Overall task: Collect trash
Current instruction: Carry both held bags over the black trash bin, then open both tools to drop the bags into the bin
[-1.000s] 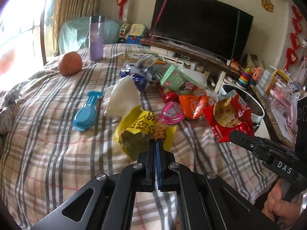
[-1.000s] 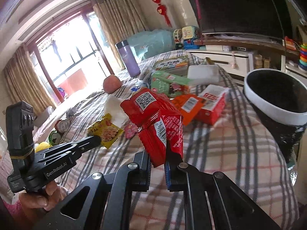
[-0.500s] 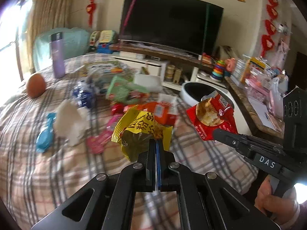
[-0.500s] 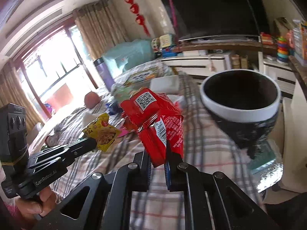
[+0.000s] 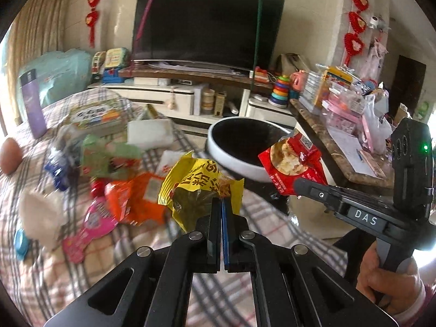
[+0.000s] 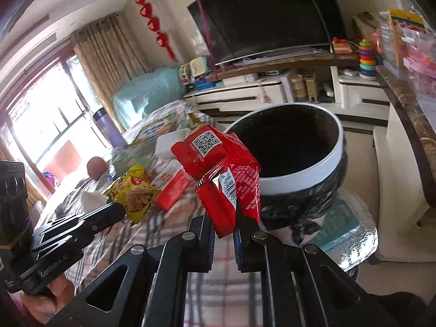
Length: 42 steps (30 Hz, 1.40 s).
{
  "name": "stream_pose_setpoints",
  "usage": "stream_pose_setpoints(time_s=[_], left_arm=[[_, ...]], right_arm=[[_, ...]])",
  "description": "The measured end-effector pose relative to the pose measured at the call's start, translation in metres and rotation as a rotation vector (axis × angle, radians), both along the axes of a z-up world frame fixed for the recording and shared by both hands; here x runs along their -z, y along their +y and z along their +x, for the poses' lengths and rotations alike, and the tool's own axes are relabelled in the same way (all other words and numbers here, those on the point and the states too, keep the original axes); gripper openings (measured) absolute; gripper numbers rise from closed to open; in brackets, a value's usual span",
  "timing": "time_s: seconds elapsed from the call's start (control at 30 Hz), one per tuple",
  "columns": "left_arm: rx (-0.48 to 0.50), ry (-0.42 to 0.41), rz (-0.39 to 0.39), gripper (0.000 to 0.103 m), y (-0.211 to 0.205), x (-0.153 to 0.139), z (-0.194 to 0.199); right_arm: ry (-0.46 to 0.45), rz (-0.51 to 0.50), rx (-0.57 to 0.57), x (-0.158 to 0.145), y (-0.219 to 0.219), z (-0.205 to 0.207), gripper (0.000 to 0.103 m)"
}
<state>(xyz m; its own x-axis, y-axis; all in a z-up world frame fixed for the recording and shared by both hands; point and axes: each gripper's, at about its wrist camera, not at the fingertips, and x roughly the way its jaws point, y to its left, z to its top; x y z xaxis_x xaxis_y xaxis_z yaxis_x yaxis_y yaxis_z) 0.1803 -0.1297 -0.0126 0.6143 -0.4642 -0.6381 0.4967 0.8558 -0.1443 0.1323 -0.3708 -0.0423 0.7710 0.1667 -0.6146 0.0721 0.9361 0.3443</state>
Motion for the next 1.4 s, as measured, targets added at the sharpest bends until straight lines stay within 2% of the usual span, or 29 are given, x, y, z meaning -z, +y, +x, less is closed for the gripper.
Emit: stream_pose_setpoints(time_s=[0.6, 1.0, 1.17, 1.2, 1.27, 1.3, 1.33, 1.4], left_arm=[[0.051, 0.016, -0.007, 0.000, -0.074, 0.004, 0.084], [0.077, 0.048, 0.002, 0.000, -0.108, 0.016, 0.116], [0.073, 0.080, 0.002, 0.000, -0.117, 0.022, 0.132], [0.068, 0.084, 0.006, 0.003, -0.118, 0.023, 0.134], [0.064, 0.102, 0.008, 0.016, -0.119, 0.026, 0.138], [0.055, 0.100, 0.008, 0.030, -0.119, 0.026, 0.139], [0.048, 0.094, 0.005, 0.042, -0.118, 0.025, 0.138], [0.032, 0.075, 0.002, 0.047, -0.113, 0.023, 0.134]], right_arm=[[0.050, 0.019, 0.064, -0.004, -0.062, 0.053, 0.011], [0.106, 0.043, 0.079, 0.006, -0.085, 0.081, 0.012], [0.135, 0.035, 0.085, 0.012, -0.086, 0.088, 0.015], [0.139, 0.034, 0.085, 0.013, -0.087, 0.089, 0.017], [0.149, 0.038, 0.089, 0.015, -0.088, 0.091, 0.024], [0.149, 0.043, 0.092, 0.015, -0.088, 0.090, 0.034], [0.146, 0.050, 0.095, 0.015, -0.090, 0.090, 0.049], [0.134, 0.052, 0.101, 0.013, -0.090, 0.087, 0.053]])
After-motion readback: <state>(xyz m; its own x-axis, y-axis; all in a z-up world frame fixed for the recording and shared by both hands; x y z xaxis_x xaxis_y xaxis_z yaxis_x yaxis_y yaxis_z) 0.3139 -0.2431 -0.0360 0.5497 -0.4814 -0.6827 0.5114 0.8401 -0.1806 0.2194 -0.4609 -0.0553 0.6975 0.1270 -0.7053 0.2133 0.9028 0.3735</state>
